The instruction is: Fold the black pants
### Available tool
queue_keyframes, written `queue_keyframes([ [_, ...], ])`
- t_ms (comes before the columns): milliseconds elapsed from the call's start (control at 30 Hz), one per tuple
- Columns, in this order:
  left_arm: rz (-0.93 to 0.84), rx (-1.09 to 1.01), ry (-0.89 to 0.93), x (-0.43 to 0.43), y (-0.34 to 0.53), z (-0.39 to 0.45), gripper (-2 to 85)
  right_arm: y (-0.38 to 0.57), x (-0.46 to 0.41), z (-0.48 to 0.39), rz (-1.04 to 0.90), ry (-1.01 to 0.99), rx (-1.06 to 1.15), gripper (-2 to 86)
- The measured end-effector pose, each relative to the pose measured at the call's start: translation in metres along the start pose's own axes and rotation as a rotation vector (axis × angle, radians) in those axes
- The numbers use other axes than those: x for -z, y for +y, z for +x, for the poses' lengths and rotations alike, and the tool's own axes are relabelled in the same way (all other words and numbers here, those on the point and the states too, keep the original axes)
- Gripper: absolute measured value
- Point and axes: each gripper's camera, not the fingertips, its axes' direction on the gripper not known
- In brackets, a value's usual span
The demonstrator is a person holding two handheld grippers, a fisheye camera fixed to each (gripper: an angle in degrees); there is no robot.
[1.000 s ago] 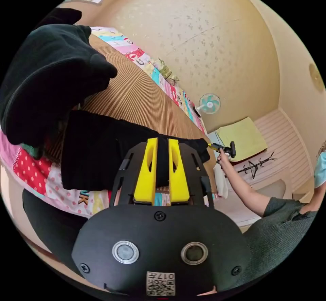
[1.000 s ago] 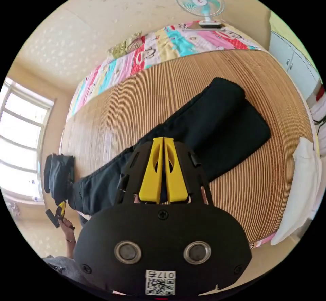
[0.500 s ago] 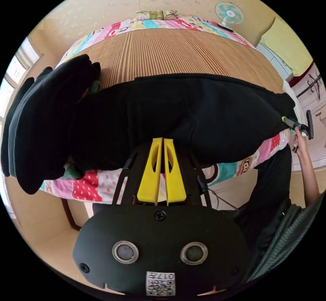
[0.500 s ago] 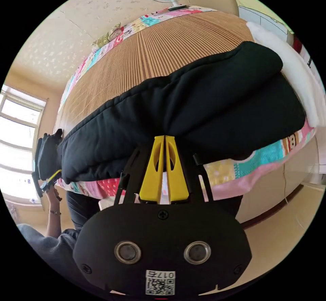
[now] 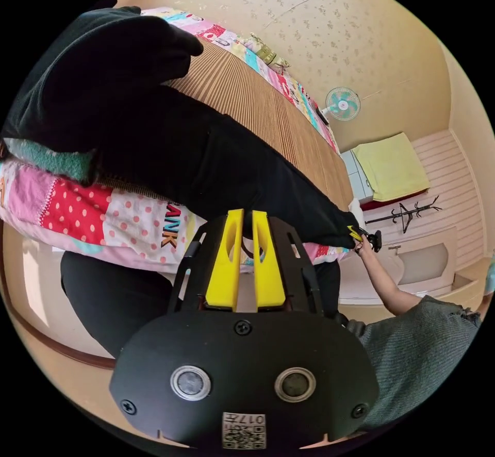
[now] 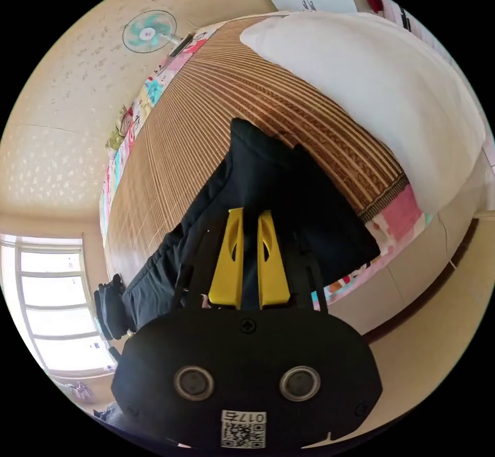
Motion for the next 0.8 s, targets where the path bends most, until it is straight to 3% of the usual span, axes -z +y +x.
queue_keyframes([
  [100,0.062,0.046,0.014,0.021,0.003,-0.015,5.4,0.035,0.078,-0.037,0.241,-0.025,0.161,3.4],
  [200,0.082,0.135,0.038,0.031,0.001,-0.039,8.3,0.070,0.108,-0.019,0.363,0.043,0.119,3.0],
  [267,0.076,0.254,0.054,0.032,-0.004,-0.064,12.6,0.074,0.093,0.023,0.325,0.054,0.006,3.3],
  [400,0.160,0.374,0.159,0.034,-0.015,-0.097,16.6,0.071,0.015,0.121,0.017,0.063,-0.209,5.2],
  [467,0.161,0.411,0.188,0.030,-0.031,-0.110,16.8,0.088,0.026,0.129,0.114,0.007,-0.241,6.8],
  [600,0.137,0.447,0.130,0.020,-0.055,-0.120,16.9,0.131,0.050,0.109,0.296,-0.091,-0.224,10.5],
  [733,0.135,0.490,0.046,0.025,-0.063,-0.120,13.8,0.157,0.022,0.069,0.280,-0.163,-0.071,8.6],
  [800,0.132,0.475,0.026,0.031,-0.063,-0.115,11.5,0.167,-0.013,0.025,0.202,-0.154,0.132,5.0],
])
